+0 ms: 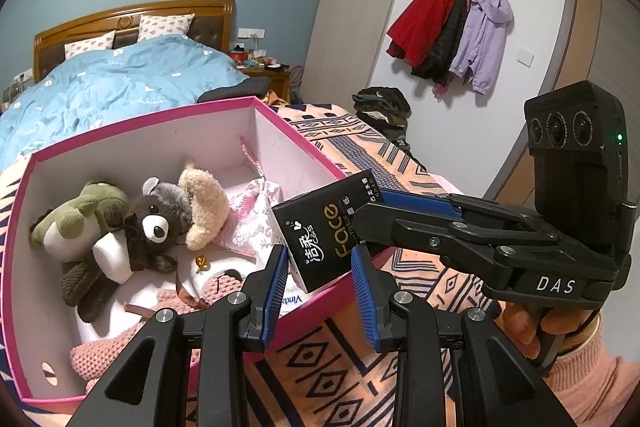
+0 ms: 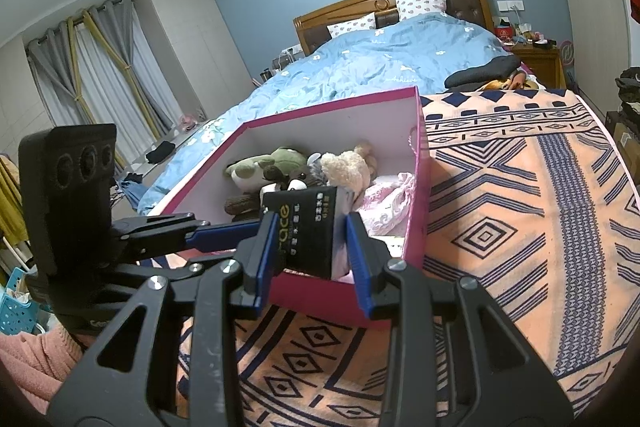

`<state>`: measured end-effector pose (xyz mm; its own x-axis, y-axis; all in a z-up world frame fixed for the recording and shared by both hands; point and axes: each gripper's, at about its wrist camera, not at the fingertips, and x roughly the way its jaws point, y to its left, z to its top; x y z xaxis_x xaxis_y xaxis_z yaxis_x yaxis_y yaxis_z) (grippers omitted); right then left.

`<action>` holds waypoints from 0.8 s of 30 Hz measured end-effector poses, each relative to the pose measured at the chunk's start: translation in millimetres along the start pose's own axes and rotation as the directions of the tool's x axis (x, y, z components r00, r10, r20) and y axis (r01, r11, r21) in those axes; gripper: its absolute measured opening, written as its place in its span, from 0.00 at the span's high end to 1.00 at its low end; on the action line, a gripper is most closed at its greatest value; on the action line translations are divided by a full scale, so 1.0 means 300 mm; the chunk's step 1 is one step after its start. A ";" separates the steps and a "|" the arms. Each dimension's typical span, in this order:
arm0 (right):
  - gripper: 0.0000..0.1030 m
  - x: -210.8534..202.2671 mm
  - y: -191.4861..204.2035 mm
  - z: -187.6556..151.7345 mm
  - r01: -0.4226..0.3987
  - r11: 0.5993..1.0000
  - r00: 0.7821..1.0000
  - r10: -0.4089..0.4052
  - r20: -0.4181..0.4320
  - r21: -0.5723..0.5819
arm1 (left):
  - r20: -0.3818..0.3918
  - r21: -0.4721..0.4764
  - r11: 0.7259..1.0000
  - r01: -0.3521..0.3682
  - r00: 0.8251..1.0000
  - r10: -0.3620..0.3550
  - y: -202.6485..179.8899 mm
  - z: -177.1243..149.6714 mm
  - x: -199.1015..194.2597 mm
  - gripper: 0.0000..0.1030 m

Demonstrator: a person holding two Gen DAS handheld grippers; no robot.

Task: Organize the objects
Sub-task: 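Bring the black pack over the magenta box rim with the right gripper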

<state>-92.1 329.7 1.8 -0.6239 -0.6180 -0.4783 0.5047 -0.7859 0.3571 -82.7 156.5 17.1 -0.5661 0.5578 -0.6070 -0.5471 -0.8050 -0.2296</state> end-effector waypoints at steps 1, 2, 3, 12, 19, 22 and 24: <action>0.64 0.002 -0.002 0.000 0.000 1.000 1.000 0.000 -0.001 0.002 | -0.002 -0.002 1.000 0.001 1.000 -0.001 0.001 0.001 0.003 0.69; 0.64 0.005 -0.002 0.001 0.000 1.000 1.000 0.000 -0.002 0.002 | -0.004 -0.004 1.000 0.001 1.000 -0.001 0.003 0.001 0.006 0.69; 0.64 0.008 -0.004 0.000 0.001 1.000 1.000 -0.001 -0.004 0.004 | -0.006 -0.005 1.000 0.000 1.000 0.000 0.004 0.001 0.009 0.69; 0.64 0.029 -0.018 0.001 0.004 1.000 1.000 -0.004 -0.019 0.018 | -0.024 -0.015 1.000 -0.003 1.000 0.003 0.014 0.005 0.030 0.69; 0.64 0.042 -0.026 0.008 0.010 1.000 1.000 -0.010 -0.027 0.019 | -0.034 -0.024 1.000 -0.003 0.999 0.002 0.022 0.005 0.047 0.69; 0.64 0.050 -0.031 0.008 0.013 1.000 0.999 -0.012 -0.031 0.022 | -0.038 -0.030 1.000 -0.003 0.999 0.002 0.026 0.005 0.052 0.69; 0.64 0.055 -0.032 0.008 0.014 1.000 0.999 -0.013 -0.034 0.022 | -0.040 -0.031 1.000 -0.003 0.999 0.002 0.028 0.006 0.053 0.69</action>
<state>-108.7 327.0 -7.3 -0.6099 -0.6065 -0.5102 0.4826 -0.7948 0.3679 -97.4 159.0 6.7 -0.5423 0.5477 -0.6371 -0.5257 -0.8127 -0.2511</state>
